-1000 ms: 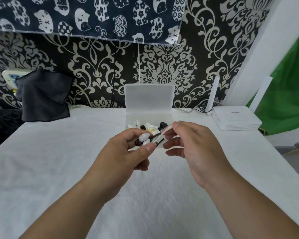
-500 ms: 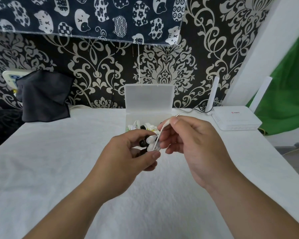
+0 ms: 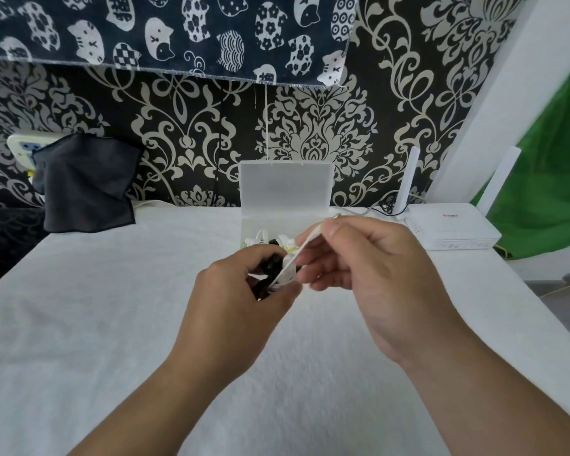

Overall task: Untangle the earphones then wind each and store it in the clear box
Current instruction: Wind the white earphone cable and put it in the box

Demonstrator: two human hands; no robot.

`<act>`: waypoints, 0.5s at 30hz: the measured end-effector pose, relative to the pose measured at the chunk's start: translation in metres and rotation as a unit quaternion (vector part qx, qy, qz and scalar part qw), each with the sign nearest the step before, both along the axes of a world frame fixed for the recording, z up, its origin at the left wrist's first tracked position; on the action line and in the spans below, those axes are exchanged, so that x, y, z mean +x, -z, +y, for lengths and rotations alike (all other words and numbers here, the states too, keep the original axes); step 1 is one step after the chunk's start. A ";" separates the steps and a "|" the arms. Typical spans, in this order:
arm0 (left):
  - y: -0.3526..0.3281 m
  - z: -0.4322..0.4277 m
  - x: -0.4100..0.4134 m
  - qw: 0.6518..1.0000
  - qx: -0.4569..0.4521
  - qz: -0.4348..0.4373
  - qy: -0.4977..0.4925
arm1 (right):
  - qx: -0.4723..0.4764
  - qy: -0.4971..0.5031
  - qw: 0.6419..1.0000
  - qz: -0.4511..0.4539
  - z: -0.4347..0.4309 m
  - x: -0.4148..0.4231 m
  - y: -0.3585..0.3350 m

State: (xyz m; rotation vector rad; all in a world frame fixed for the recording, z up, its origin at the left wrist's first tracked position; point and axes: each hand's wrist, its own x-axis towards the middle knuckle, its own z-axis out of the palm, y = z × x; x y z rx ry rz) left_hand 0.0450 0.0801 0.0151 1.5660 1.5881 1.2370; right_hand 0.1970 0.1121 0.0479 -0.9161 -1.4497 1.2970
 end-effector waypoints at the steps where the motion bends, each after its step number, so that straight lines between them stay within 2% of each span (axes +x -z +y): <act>1: 0.000 0.001 0.000 1.000 -0.008 -0.027 -0.002 | -0.016 0.027 0.999 0.008 0.002 0.002 0.001; 9: 0.004 0.004 0.001 0.971 -0.038 -0.233 0.027 | -0.087 0.117 0.989 -0.013 0.012 0.004 0.009; 15: 0.006 0.003 0.004 0.960 -0.042 -0.270 0.057 | -0.083 0.125 0.988 -0.039 0.014 0.004 0.013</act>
